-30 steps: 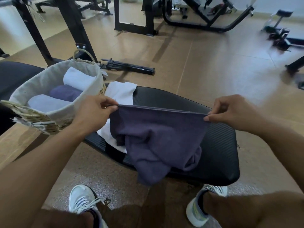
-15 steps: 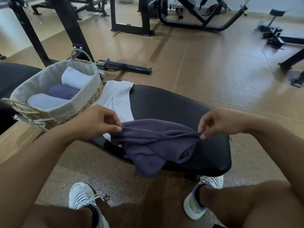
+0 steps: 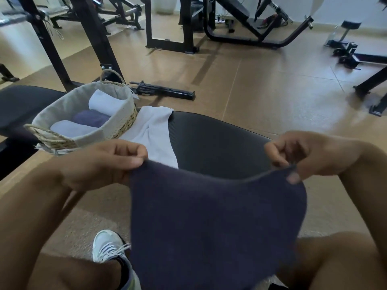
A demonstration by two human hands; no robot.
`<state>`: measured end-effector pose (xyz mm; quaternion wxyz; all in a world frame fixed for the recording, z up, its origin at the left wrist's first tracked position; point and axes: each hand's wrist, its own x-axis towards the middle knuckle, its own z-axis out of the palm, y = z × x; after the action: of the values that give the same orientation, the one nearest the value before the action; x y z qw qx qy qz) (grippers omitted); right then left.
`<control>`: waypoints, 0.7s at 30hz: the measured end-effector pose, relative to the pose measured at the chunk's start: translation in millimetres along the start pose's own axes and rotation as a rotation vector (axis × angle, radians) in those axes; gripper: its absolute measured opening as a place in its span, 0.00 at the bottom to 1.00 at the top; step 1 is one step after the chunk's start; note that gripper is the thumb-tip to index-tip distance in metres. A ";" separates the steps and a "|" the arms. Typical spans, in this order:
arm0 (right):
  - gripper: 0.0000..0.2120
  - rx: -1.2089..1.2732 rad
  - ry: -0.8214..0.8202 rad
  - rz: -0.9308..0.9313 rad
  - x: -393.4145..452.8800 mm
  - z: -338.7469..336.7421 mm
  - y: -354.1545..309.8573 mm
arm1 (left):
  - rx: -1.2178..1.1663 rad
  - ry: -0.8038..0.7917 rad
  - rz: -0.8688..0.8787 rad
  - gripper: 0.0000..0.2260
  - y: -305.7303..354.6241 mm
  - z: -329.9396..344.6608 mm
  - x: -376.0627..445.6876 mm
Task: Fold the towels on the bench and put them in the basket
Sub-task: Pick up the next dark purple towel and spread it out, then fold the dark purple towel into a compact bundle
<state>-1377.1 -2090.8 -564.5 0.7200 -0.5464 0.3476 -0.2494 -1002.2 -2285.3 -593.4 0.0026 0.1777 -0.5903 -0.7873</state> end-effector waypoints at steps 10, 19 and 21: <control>0.03 -0.440 1.201 0.382 25.8 -60.5 57.7 | 0.398 0.831 -0.008 0.03 -28.9 -30.8 80.4; 0.05 -0.603 1.223 0.474 36.5 -73.8 62.4 | 0.957 0.796 -0.003 0.13 -44.3 -33.1 113.0; 0.05 -0.584 1.229 0.502 36.9 -76.0 64.4 | 1.090 0.755 -0.021 0.14 -47.4 -35.1 119.7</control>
<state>-1413.8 -2146.7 -647.0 0.2547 -0.3811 0.8569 -0.2357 -1094.6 -2329.1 -679.0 0.1110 0.4231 -0.8610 -0.2596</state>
